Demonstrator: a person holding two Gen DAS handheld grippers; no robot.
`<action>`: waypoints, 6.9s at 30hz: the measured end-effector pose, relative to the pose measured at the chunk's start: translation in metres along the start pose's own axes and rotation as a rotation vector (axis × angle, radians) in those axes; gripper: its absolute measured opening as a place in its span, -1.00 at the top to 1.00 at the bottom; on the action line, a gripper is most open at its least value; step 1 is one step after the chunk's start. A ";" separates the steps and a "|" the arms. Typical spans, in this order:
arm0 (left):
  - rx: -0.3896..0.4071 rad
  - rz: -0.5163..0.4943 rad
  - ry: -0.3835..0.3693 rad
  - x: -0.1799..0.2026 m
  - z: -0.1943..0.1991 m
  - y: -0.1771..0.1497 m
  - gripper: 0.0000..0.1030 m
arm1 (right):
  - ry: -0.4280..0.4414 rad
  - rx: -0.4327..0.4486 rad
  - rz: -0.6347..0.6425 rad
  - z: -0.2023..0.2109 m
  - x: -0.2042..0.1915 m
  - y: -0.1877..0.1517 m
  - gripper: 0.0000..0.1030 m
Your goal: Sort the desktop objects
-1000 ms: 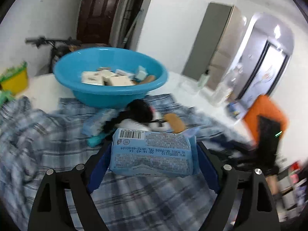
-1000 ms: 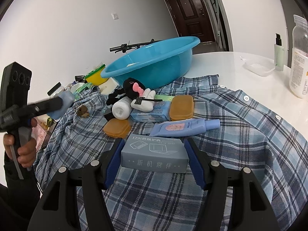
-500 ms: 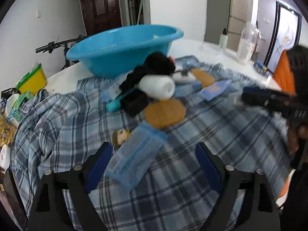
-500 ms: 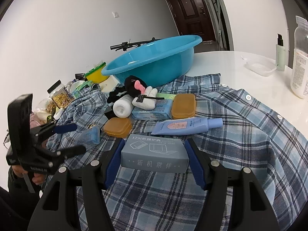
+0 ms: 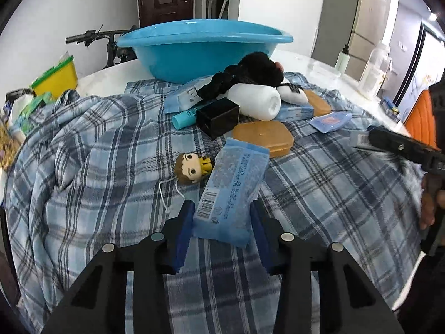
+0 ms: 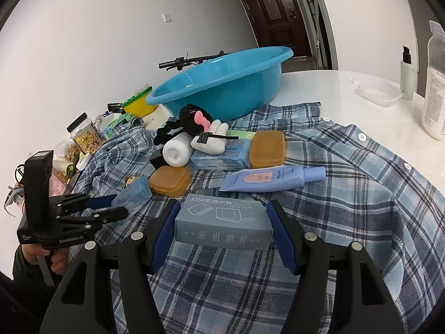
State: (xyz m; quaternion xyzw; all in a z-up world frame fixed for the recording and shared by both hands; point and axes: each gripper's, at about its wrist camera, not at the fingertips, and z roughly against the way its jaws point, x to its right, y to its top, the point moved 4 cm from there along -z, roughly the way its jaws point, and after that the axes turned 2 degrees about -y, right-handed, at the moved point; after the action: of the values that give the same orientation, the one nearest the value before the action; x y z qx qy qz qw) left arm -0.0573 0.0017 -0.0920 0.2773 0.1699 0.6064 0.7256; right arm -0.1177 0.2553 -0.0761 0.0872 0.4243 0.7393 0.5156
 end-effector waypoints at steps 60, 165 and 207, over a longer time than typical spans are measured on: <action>0.418 -0.043 0.058 -0.015 0.095 0.254 0.18 | -0.089 0.301 0.264 0.032 -0.091 0.231 -0.22; 0.318 0.036 0.224 -0.069 0.020 0.275 -1.00 | -0.127 0.151 0.244 -0.069 -0.057 0.250 -0.22; 0.335 -0.013 0.241 -0.049 0.026 0.274 -1.00 | -0.155 0.152 0.206 -0.063 -0.054 0.252 -0.99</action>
State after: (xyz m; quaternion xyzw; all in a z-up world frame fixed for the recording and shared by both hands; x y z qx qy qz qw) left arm -0.2672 -0.0205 0.0913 0.3186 0.3558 0.5936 0.6477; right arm -0.3019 0.1490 0.0822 0.2258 0.4271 0.7450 0.4599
